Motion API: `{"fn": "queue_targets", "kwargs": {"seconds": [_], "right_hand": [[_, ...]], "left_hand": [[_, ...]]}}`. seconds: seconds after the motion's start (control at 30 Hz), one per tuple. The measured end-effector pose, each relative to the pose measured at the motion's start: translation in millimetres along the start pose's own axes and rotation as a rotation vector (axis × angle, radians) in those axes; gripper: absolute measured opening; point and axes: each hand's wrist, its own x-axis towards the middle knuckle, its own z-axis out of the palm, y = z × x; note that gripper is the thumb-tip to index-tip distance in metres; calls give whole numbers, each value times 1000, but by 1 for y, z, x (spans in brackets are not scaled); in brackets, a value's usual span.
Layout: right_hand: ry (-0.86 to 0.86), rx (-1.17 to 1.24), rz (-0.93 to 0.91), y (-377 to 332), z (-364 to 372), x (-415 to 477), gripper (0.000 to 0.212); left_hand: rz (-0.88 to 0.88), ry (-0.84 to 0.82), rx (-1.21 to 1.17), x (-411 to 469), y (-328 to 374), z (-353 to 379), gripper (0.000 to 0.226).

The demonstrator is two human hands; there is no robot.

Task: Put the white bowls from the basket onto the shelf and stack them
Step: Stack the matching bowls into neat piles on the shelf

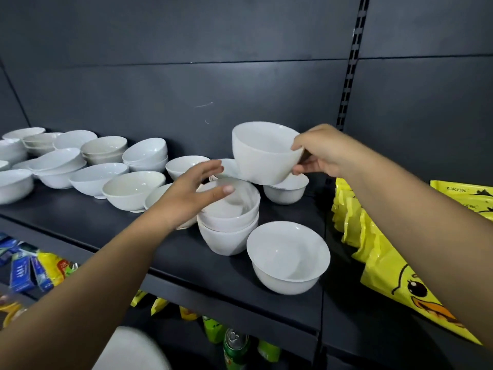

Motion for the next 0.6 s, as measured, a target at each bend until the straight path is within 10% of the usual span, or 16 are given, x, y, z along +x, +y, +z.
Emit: {"fn": "queue_targets", "kwargs": {"seconds": [0.6], "right_hand": [[-50, -398, -69, 15, 73, -1, 14]], "left_hand": [[-111, 231, 128, -28, -18, 13, 53]]}}
